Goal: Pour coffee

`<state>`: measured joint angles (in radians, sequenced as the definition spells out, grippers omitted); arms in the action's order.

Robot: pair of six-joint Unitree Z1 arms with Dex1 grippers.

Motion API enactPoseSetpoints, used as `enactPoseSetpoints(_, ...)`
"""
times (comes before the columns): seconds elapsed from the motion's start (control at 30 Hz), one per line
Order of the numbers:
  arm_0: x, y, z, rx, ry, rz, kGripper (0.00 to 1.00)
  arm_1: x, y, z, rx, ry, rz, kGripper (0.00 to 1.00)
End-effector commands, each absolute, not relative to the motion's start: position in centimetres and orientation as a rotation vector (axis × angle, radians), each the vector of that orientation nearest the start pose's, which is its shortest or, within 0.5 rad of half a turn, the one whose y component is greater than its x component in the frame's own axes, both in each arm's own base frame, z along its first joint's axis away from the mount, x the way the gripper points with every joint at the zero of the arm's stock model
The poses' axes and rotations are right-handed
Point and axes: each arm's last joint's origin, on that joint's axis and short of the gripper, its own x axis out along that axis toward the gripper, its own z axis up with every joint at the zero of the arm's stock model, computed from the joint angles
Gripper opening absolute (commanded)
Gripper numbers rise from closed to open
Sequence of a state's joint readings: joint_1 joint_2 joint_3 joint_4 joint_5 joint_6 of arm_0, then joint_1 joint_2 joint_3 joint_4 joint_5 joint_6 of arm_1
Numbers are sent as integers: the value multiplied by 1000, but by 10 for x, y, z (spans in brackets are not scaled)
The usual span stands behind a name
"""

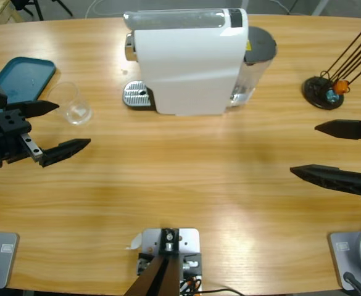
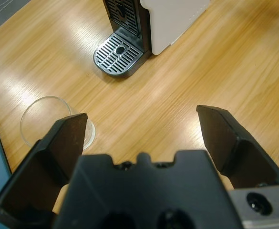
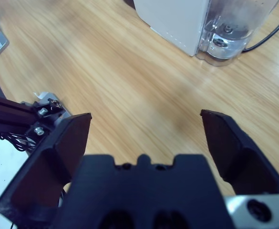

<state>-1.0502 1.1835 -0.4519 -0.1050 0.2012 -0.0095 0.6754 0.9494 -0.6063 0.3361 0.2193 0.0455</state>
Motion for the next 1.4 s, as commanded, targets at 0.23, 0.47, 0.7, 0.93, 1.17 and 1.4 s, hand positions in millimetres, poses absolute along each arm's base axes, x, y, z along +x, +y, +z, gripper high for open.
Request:
enactPoseSetpoints(0.23,86,-134,256,359,531,-840,1000,79,81,288,-133,727,870,1000)
enactPoseSetpoints(0.47,91,-157,307,391,664,-954,989,72,74,309,-135,654,863,1000)
enactPoseSetpoints(0.7,145,-148,374,-27,711,-831,1000,72,70,327,-93,724,777,1000)
enactPoseSetpoints(0.93,230,-139,372,-680,910,-869,927,82,73,322,-110,772,679,831)
enactPoseSetpoints(1.17,244,-147,357,-894,1042,-884,849,79,70,320,-99,767,667,835)
enactPoseSetpoints(1.4,250,-147,322,-973,1090,-827,849,76,69,320,-92,764,674,835)
